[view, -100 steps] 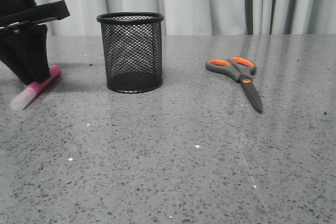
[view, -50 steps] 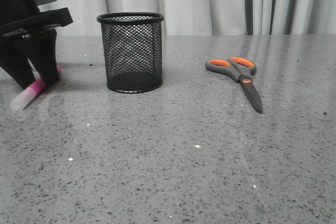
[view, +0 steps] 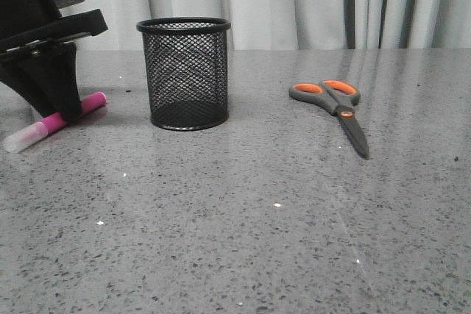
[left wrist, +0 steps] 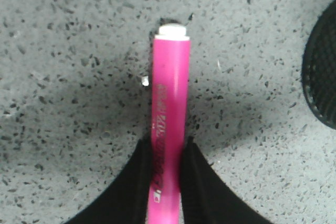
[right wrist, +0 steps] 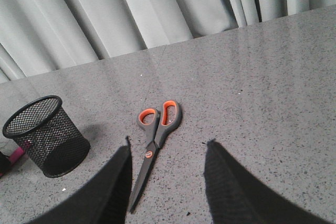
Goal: Put pen and scissors into bin
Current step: 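Close the left gripper on the highlighter and lift it, then carry the upright highlighter with the left gripper above the mesh cup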
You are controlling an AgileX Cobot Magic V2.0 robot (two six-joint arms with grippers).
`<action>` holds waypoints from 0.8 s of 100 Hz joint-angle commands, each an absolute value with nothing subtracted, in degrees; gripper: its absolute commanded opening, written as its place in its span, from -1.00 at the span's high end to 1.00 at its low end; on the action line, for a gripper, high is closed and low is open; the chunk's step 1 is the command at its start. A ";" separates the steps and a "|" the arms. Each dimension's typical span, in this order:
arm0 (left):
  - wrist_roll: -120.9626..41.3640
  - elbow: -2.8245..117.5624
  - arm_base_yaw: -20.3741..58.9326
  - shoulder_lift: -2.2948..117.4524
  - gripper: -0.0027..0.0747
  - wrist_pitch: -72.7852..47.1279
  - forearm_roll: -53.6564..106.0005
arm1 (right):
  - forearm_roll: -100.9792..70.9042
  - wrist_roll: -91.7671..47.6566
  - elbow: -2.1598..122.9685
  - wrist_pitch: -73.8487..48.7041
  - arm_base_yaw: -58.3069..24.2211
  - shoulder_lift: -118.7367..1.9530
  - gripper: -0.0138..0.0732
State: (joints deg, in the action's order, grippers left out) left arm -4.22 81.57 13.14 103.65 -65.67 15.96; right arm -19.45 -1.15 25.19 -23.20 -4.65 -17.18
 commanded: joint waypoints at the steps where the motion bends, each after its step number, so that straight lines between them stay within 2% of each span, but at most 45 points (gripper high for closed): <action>1: -4.83 82.04 13.55 102.05 0.99 -63.92 16.71 | -19.18 -1.75 27.33 -19.32 -4.80 -18.09 0.02; 14: -4.83 82.14 13.55 98.56 0.99 -58.29 16.71 | -19.18 -1.75 27.33 -19.32 -4.80 -18.09 0.02; 44: -5.79 82.14 13.55 82.46 0.99 -39.15 19.32 | -19.18 -1.75 27.33 -19.32 -4.80 -18.09 0.02; 61: -16.75 82.03 14.78 76.19 0.99 -33.43 29.87 | -19.18 -1.75 27.33 -19.32 -4.80 -18.09 0.02; 80: -24.30 77.10 20.67 71.31 0.99 -22.79 35.41 | -19.18 -1.75 27.33 -19.32 -4.80 -18.09 0.02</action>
